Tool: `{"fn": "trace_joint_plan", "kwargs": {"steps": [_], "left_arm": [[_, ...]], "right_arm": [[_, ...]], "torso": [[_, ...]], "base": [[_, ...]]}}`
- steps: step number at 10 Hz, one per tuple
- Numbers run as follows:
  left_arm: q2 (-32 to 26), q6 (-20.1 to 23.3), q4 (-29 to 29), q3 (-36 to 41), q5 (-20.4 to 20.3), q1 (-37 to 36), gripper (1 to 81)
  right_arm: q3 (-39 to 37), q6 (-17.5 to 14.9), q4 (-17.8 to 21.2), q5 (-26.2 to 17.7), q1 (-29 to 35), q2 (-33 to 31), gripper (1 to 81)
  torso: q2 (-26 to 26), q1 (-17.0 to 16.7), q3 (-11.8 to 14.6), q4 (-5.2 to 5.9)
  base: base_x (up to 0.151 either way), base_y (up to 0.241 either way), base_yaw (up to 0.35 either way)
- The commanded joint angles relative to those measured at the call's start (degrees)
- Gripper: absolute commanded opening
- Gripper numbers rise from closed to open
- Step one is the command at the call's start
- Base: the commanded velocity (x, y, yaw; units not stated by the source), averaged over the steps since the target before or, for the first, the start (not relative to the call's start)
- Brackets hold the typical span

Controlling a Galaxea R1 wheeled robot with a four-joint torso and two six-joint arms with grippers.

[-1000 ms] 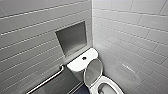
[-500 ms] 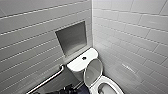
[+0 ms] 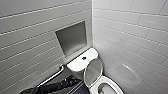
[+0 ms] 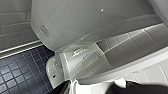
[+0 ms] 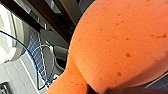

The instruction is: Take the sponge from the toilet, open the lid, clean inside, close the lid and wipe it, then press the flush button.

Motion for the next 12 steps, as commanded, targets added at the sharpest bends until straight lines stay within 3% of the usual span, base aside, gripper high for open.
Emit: {"fn": "trace_joint_plan", "kwargs": {"steps": [1,5,9,12], "left_arm": [[1.0,-1.9,-1.1,-1.9,2.2,-8.5,81.1],[2.5,-3.2,-1.2,-2.1,1.8,-9.6,81.1],[3.1,-12.4,-1.3,-1.6,-5.3,-9.8,81.1],[6.0,-13.2,-1.1,-2.3,-6.8,-9.9,81.1]], "right_arm": [[0.3,-0.2,-1.3,-3.5,-1.3,0.3,1.0],[0.1,-0.2,-1.3,-3.5,-1.3,0.5,1.0],[0.1,-0.2,-1.2,-3.5,-1.4,0.6,1.0],[0.1,-0.2,-1.0,-3.5,-1.2,0.6,1.0]], "torso": [[0.0,0.0,0.0,0.0],[0.0,0.0,0.0,0.0],[0.0,0.0,0.0,0.0],[0.0,0.0,0.0,0.0]], "base": [[0.0,0.0,0.0],[0.0,0.0,0.0],[0.0,0.0,0.0],[0.0,0.0,0.0]]}}
